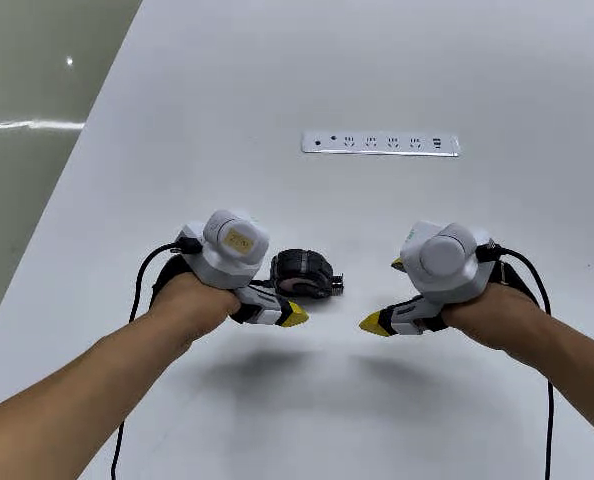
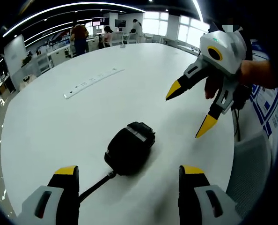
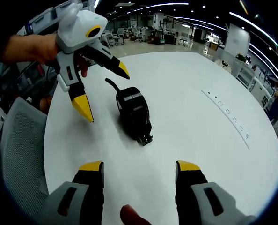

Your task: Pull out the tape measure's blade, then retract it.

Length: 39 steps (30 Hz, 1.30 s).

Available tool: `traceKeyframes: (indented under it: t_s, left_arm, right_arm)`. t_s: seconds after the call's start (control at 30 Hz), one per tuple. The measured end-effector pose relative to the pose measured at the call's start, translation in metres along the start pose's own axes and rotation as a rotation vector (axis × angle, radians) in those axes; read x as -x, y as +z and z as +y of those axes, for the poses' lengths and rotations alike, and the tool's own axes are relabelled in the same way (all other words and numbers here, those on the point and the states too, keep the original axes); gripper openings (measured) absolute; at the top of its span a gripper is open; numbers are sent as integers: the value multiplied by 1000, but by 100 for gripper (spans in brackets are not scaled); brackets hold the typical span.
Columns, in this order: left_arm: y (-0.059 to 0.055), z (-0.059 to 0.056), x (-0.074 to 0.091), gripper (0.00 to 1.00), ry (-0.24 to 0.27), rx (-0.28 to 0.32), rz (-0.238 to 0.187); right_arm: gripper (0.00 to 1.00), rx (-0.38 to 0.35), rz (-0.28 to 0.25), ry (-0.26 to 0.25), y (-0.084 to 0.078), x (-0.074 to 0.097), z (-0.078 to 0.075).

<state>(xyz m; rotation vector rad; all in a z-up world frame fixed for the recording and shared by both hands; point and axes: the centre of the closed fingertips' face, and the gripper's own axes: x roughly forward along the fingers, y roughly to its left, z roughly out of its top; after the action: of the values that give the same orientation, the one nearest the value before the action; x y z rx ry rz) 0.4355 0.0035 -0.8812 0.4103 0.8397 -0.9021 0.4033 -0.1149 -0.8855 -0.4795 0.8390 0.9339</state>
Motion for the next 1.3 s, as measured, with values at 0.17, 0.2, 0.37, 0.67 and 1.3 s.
traceKeyframes:
  t_s: [0.17,0.2,0.37,0.67,1.3]
  left_arm:
    - [0,0,-5,84,-16,-42,10]
    - [0,0,-7,84,-21,-55,14]
    - [5,0,-11,82,-43,-119,14]
    - [18,-4,-19,74,-78,-198,10]
    - [25,-3,-33,64,-156,-340,18]
  right_arm:
    - [62,27,7,13,3,-7,-3]
    - [62,33,9,17,3,-9,-4]
    - [59,81,9,36,6,-14,-5]
    - [55,141,22,65,9,-25,-9]
    - [44,243,46,123,4,-43,-12]
